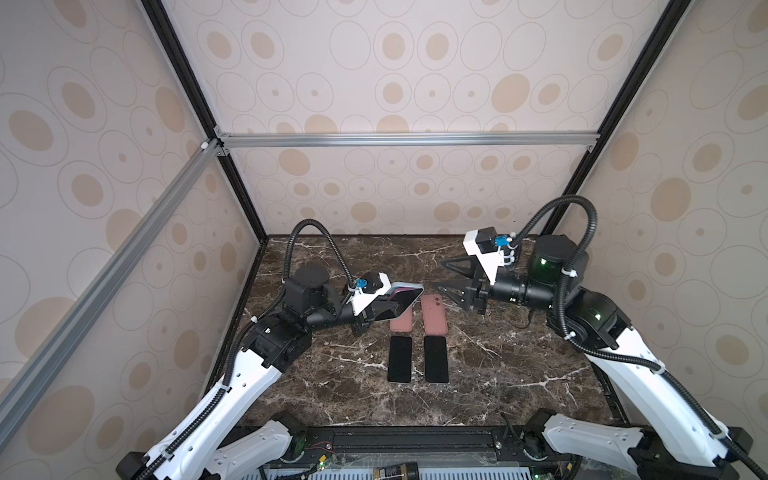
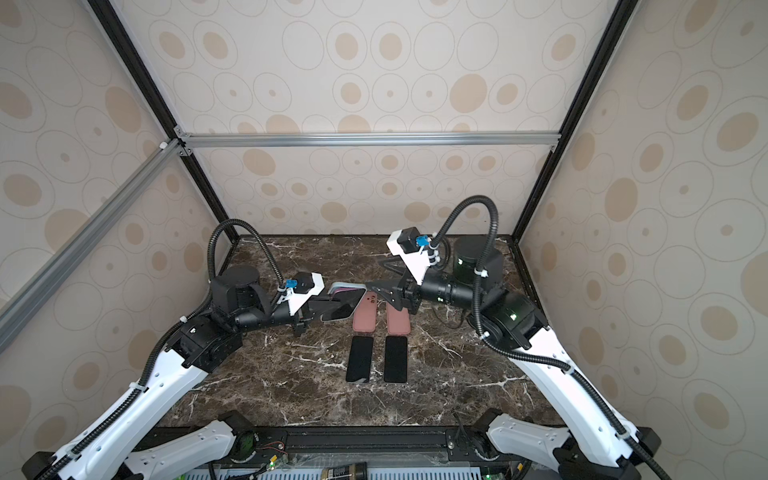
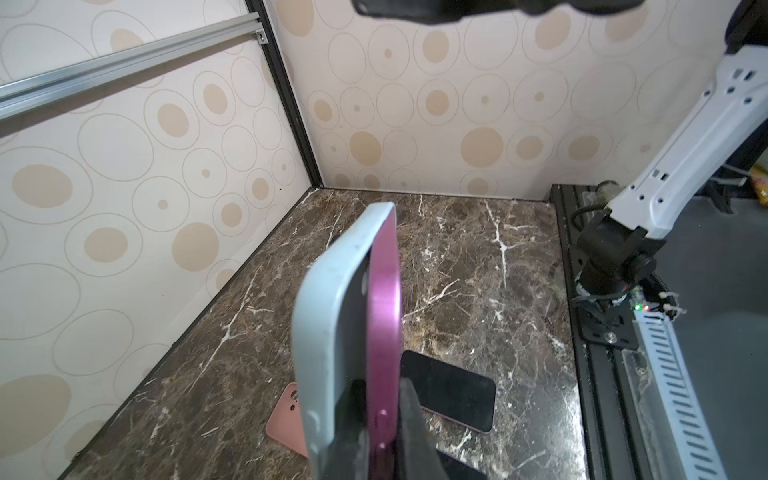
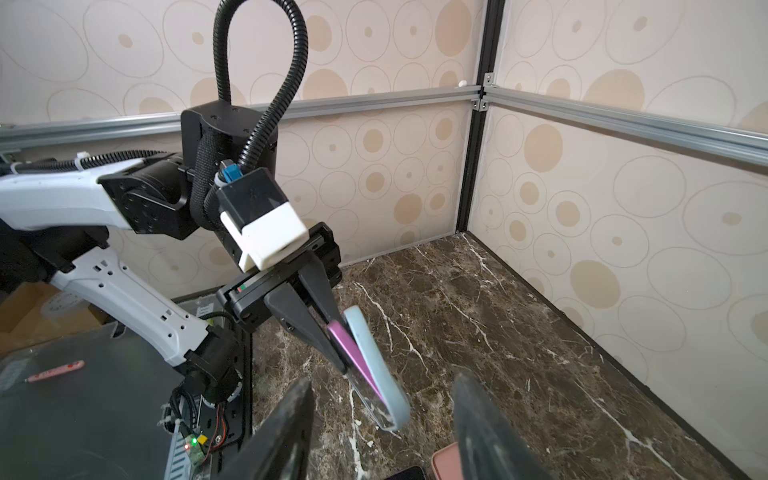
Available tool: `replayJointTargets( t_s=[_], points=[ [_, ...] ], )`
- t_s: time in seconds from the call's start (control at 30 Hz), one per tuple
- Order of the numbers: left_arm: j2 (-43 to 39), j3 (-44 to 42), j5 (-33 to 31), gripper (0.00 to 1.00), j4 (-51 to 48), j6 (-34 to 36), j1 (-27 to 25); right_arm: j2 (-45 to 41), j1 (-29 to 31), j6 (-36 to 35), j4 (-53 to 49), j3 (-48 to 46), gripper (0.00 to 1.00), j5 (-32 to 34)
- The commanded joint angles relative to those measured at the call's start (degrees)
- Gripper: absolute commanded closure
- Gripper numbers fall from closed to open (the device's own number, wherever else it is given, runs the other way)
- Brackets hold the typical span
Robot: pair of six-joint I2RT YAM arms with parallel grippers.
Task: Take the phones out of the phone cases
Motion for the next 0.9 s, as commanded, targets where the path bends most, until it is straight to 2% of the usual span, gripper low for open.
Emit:
replayJointTargets(
  t_s=[0.0,0.13,0.27,0.4,0.53,0.87],
  points=[
    [-1.18,3.03,-0.53,1.00,-1.06,7.65,-0.22,5.15,0.29,-5.16,-13.97,6.37,0.41,-5.16],
    [-1.40,2.46,-1.70,1.00,-1.26,9.01,-1.09,11.00,0.97,-8.88,-21.58,13.29,0.41,-6.44],
    [-1.41,2.38,-2.42,1.00,-2.00,9.91,-2.00,14.68,2.15,-9.40,-23.96,17.16,0.42,-5.53],
    [-1.50,2.01,-2.24,1.00,-2.23,9.97,-2.73,16.77,4.92,-10.04,-24.85,18.83,0.43,-2.30],
    [-1.32,1.94,-2.26,1.00,-2.36,10.31,-3.83,17.84,5.55,-7.73,-22.77,18.77,0.44,-0.37],
    [-0.96,2.19,-3.11,1.00,-2.36,10.70,-5.00,19.06,5.57,-8.13,-23.64,19.05,0.45,-1.36]
  ],
)
